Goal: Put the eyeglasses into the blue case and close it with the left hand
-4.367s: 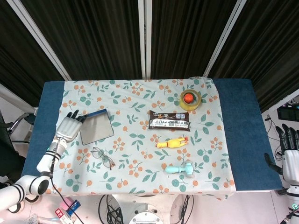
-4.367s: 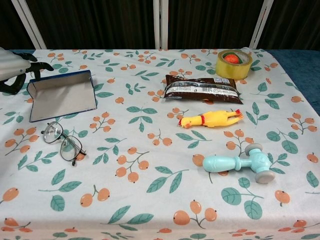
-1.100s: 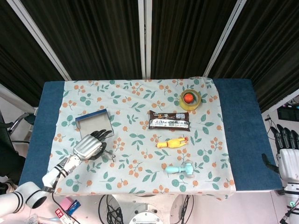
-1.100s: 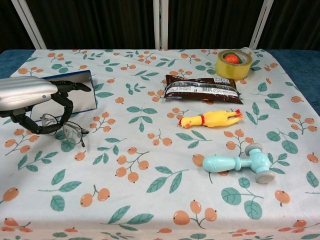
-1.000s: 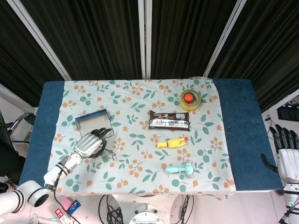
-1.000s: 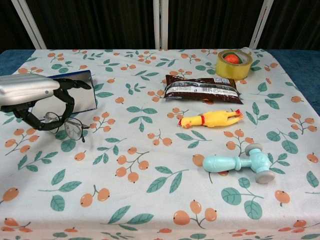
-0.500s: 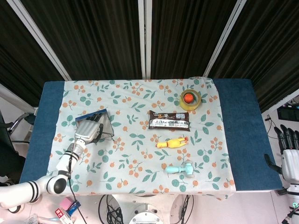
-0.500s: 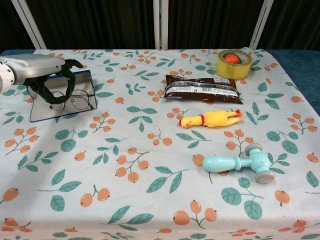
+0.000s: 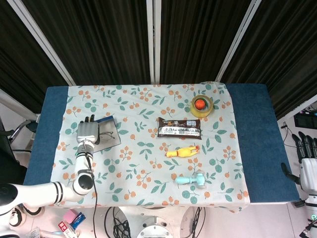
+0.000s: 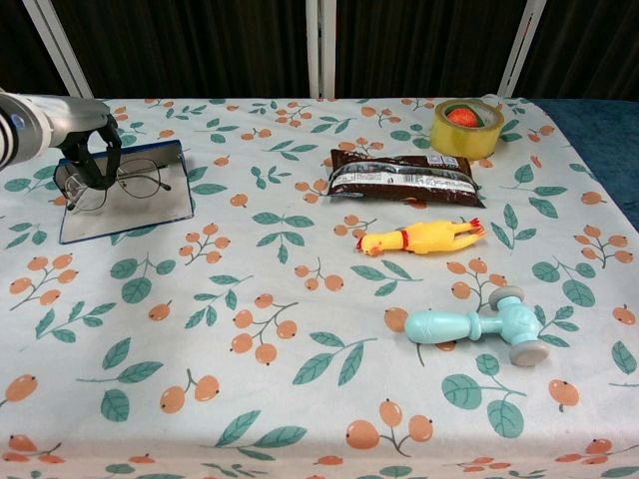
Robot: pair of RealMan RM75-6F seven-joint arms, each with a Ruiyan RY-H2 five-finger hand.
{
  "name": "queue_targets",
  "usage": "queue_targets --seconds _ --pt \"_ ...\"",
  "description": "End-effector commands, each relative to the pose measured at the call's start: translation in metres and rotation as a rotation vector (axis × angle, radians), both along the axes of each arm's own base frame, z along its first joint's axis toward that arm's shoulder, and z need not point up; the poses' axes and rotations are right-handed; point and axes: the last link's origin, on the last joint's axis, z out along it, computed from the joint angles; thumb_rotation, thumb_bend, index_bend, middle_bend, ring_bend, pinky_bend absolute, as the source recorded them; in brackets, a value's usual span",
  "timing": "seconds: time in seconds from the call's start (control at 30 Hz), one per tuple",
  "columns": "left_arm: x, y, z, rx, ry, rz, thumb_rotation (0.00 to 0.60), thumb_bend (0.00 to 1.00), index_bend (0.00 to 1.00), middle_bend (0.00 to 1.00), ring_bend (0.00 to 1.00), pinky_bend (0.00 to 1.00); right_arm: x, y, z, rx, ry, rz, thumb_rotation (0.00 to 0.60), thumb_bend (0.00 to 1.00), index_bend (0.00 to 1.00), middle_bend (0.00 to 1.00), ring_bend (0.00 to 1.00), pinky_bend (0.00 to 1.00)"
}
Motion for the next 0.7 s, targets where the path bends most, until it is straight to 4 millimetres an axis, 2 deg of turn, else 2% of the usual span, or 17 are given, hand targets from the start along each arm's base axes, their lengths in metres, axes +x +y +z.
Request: queue_targets --seconds 0.03,0.3,0.5,0.7 --pt "0.007 0.006 -0.004 0.038 -0.029 0.02 0.6 0.64 0.6 0.0 0.03 0.18 0.0 0.0 0.0 0.003 0.003 -0.003 0.6 0.21 0.0 0.0 0.0 0.0" --pt "0.007 0.017 -0.012 0.042 -0.018 0.039 0.6 0.64 0.6 0.0 0.03 0.18 0.0 -0.001 -0.003 0.009 0.001 -0.007 0.6 0.21 0.0 0.0 0.0 0.0" --pt "-0.003 0.023 -0.016 0.044 0.047 0.048 0.6 0.64 0.59 0.0 0.03 0.18 -0.002 0.001 -0.001 0.003 0.002 -0.014 0.6 0.21 0.0 0.0 0.0 0.0" --pt "-0.004 0.026 -0.019 0.061 0.046 0.021 0.6 0.64 0.54 0.0 0.03 0.18 -0.003 0.0 -0.001 0.009 0.001 -0.02 0.6 0.22 0.0 0.0 0.0 0.0"
